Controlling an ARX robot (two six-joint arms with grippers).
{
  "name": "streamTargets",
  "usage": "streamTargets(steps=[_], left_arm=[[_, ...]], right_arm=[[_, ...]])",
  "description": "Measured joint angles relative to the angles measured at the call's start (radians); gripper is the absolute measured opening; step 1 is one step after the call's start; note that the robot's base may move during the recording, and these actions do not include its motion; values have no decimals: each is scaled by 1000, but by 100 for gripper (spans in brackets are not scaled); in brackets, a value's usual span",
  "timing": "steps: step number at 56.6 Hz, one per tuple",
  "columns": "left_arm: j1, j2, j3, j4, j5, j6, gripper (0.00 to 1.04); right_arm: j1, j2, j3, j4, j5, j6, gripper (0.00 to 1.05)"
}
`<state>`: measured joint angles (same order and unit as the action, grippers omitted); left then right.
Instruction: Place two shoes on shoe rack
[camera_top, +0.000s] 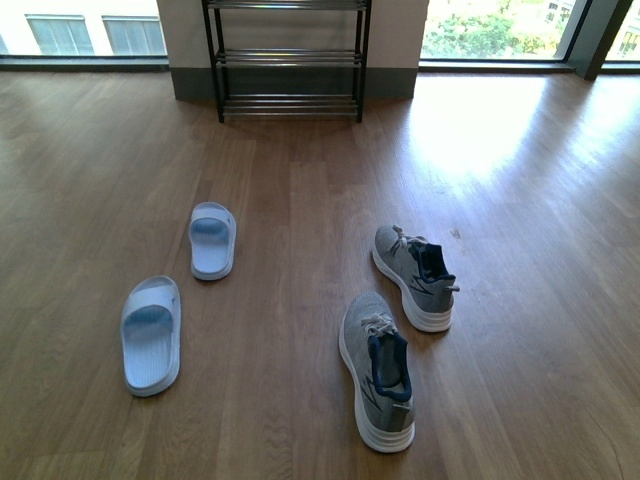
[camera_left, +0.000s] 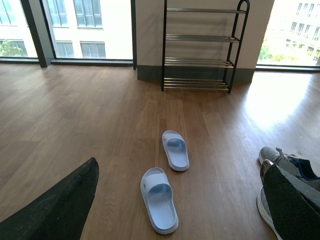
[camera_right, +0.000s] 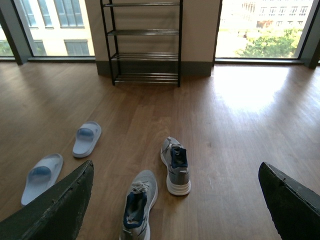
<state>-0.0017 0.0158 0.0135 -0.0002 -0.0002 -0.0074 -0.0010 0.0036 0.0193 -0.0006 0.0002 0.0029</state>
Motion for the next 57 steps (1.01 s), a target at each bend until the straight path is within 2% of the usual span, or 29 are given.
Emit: streamTargets(steps=[57], left_arm=[[0,0,0,0,0,0,95]], right_arm=[[0,0,0,0,0,0,96]])
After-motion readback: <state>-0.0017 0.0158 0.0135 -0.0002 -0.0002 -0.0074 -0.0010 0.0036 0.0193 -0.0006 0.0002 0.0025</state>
